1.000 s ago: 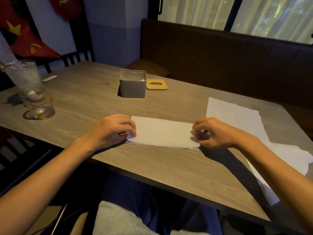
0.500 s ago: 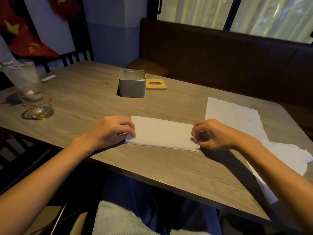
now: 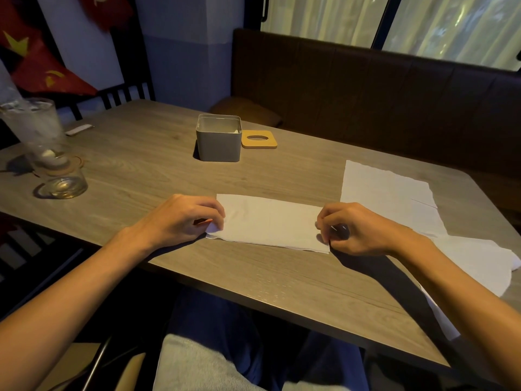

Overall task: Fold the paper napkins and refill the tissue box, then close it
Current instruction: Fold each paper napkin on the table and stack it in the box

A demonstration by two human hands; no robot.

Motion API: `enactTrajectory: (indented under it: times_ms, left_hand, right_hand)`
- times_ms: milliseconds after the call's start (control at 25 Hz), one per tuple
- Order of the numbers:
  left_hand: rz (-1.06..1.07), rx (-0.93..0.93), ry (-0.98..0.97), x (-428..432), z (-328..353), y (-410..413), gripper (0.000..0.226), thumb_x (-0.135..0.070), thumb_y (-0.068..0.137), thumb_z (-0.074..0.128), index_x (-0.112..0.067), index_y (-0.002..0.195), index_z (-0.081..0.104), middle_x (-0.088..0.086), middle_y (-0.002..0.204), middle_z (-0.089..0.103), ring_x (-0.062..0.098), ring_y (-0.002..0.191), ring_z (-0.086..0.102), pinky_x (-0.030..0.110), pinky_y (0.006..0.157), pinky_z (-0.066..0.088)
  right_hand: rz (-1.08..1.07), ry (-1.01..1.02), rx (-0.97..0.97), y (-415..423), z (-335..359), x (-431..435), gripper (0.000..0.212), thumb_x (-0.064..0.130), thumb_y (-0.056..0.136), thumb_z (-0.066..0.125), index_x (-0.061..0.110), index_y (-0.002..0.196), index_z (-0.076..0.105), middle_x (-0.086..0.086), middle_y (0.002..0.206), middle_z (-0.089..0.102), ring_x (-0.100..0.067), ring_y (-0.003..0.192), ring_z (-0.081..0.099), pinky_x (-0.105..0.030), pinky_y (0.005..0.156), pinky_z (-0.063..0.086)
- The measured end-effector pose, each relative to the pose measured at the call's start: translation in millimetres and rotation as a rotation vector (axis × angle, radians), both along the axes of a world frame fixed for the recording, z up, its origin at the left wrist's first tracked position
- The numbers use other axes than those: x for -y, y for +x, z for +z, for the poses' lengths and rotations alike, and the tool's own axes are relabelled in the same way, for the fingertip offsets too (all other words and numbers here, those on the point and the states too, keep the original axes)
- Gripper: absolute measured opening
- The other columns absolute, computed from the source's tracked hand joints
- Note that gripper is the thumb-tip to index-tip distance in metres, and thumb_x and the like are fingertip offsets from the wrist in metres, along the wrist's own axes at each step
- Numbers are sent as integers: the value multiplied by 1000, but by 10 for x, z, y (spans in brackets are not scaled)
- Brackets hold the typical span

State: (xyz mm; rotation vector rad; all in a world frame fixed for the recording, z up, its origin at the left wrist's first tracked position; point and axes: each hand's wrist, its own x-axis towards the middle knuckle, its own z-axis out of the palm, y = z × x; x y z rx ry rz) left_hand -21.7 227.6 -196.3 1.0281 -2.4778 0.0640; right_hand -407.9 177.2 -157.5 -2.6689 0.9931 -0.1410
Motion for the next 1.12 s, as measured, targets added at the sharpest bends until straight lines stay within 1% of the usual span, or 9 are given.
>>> enactTrajectory:
  times_ms: [280,440,600,680,760,840,920,1000,1120]
  left_hand:
    - [35,-63,49,-9,-12,7,26,4,75,82,-20,84,74,-4,106,71,14,94,70,32,71,62]
    - [67,-118,157,5,-66,18,37,11,79,72,-26,82,71,-9,115,68,11,114,64,36,89,58]
    - [190,-391,194,38,70,-164,42,16,85,57,-23,89,73,-10,118,66,9,116,61,29,88,57]
    - [239,-421,254,101,189,-449,35,2,94,52,-22,111,71,-8,123,64,7,112,60,31,92,55]
    - [266,-282,359,157,171,-753,35,-23,104,48,-27,138,56,-10,140,54,5,124,51,29,105,46]
    - [263,-77,405,170,43,-947,48,-38,107,38,-27,153,36,-8,156,38,8,141,35,35,118,31]
    - [274,88,378,143,-70,-971,53,-41,108,28,-27,159,23,-6,165,21,14,152,15,43,125,12]
    - [325,201,380,123,-112,-890,57,-48,107,20,-31,161,11,-6,169,4,14,155,-2,44,125,-3]
    - [383,318,422,91,-115,-693,68,-68,99,12,-40,159,-3,-8,167,-12,14,153,-15,46,123,-11]
  right_hand:
    - [-16,96,32,-35,-36,42,15,22,86,71,34,75,73,18,108,59,-8,95,60,-23,75,57]
    - [-153,57,174,-4,-13,100,25,9,89,65,32,79,68,11,100,64,-14,94,64,-22,77,58]
    - [-261,-87,242,260,-88,140,9,22,95,59,24,100,66,7,109,61,-10,100,55,-24,84,52]
    - [-253,-115,175,477,-145,130,24,31,98,54,22,119,62,4,125,58,-11,113,48,-30,96,46]
    - [-232,-135,84,689,-203,76,46,39,101,47,20,142,48,1,147,47,-17,134,38,-39,112,37]
    - [-198,-91,-2,851,-298,-20,63,48,103,35,18,157,21,-2,164,19,-20,152,12,-44,123,16]
    - [-187,-52,-88,909,-408,-91,71,54,103,23,16,159,2,-3,167,-2,-18,153,-7,-44,125,1]
    - [-204,-40,-145,865,-450,-100,79,64,99,16,16,158,-5,-3,166,-9,-16,152,-14,-43,124,-5]
    - [-207,-34,-208,737,-434,-81,95,80,88,7,17,157,-9,-2,164,-17,-15,150,-19,-43,124,-7]
